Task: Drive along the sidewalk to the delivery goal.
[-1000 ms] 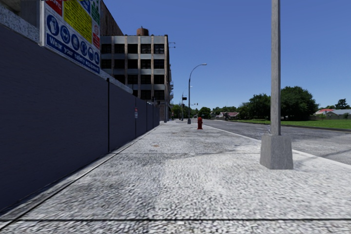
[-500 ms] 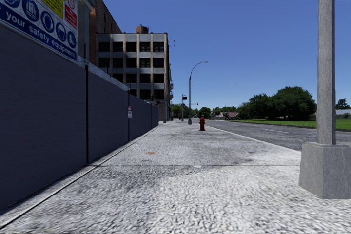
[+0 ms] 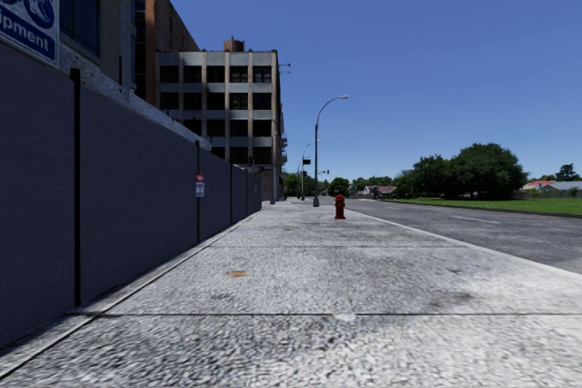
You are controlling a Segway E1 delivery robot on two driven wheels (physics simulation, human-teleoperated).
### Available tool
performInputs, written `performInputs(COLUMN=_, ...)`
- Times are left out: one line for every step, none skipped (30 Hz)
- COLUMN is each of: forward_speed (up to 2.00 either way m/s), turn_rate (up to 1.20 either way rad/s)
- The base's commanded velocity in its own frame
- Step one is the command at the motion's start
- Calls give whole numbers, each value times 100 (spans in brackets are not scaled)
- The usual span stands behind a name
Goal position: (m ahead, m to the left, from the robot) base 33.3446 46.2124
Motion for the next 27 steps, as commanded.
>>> performInputs(forward_speed=200, turn_rate=0)
performInputs(forward_speed=200, turn_rate=0)
performInputs(forward_speed=200, turn_rate=0)
performInputs(forward_speed=200, turn_rate=0)
performInputs(forward_speed=200, turn_rate=0)
performInputs(forward_speed=200, turn_rate=0)
performInputs(forward_speed=200, turn_rate=0)
performInputs(forward_speed=200, turn_rate=0)
performInputs(forward_speed=200, turn_rate=0)
performInputs(forward_speed=200, turn_rate=0)
performInputs(forward_speed=200, turn_rate=0)
performInputs(forward_speed=200, turn_rate=0)
performInputs(forward_speed=200, turn_rate=0)
performInputs(forward_speed=200, turn_rate=0)
performInputs(forward_speed=200, turn_rate=0)
performInputs(forward_speed=200, turn_rate=0)
performInputs(forward_speed=200, turn_rate=0)
performInputs(forward_speed=200, turn_rate=0)
performInputs(forward_speed=200, turn_rate=0)
performInputs(forward_speed=200, turn_rate=0)
performInputs(forward_speed=200, turn_rate=0)
performInputs(forward_speed=200, turn_rate=0)
performInputs(forward_speed=200, turn_rate=0)
performInputs(forward_speed=200, turn_rate=0)
performInputs(forward_speed=200, turn_rate=0)
performInputs(forward_speed=200, turn_rate=0)
performInputs(forward_speed=200, turn_rate=0)
